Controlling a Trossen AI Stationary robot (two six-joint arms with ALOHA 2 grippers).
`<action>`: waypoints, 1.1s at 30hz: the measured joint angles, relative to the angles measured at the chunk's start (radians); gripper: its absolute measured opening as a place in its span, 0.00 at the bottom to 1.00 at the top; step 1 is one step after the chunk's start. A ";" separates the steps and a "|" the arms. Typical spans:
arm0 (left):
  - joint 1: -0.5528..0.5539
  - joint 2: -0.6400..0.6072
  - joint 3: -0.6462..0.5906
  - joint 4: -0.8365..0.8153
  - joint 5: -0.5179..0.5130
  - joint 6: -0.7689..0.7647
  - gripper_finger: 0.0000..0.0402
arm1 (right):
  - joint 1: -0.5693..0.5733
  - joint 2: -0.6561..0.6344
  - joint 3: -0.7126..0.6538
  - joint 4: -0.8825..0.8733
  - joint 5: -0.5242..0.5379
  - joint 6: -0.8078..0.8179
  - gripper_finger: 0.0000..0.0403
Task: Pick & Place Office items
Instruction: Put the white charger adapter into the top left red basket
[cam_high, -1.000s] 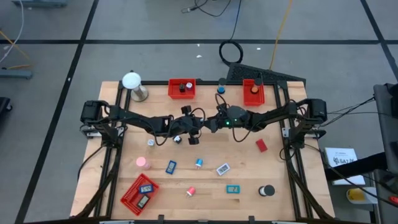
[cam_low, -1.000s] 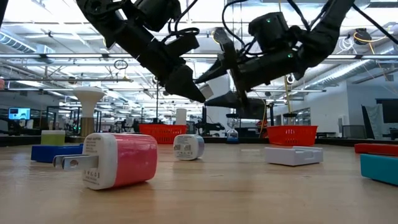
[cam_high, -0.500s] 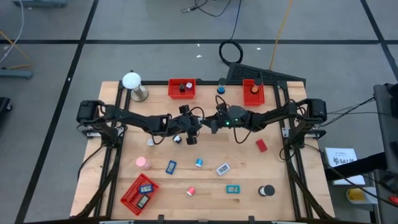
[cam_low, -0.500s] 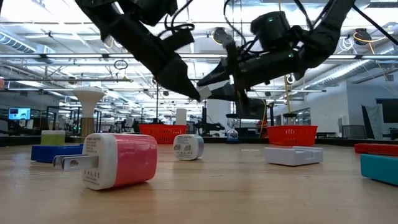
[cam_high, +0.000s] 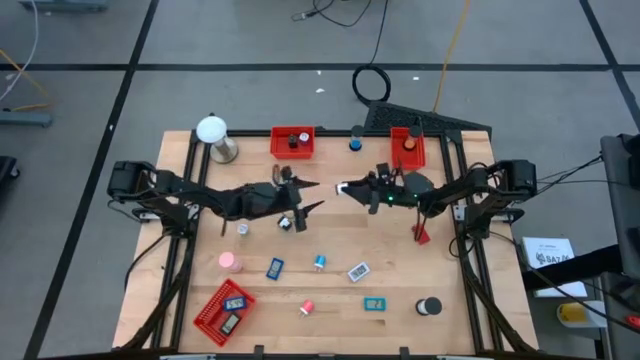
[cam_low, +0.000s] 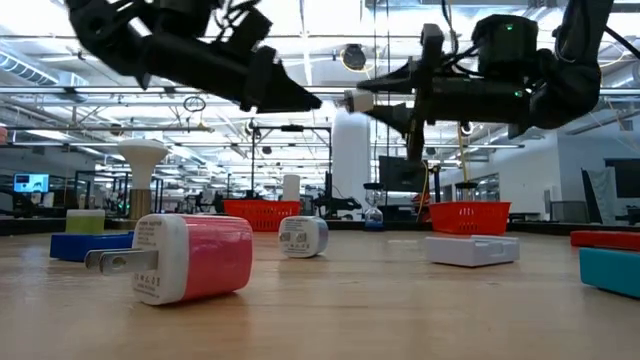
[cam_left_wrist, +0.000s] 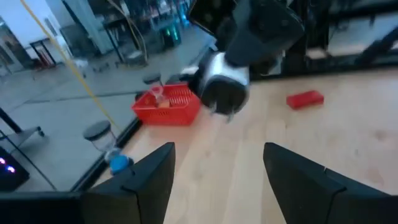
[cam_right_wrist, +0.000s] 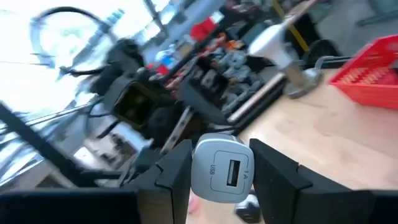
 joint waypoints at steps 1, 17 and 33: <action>0.000 0.005 0.000 0.048 0.002 0.001 0.61 | 0.000 0.000 0.003 0.018 -0.012 0.001 0.32; -0.029 0.009 0.099 0.089 0.129 0.196 0.62 | 0.033 0.000 0.086 0.091 -0.101 -0.022 0.32; -0.042 0.105 0.230 0.067 0.095 0.319 0.61 | 0.046 0.000 0.095 0.110 -0.097 -0.013 0.32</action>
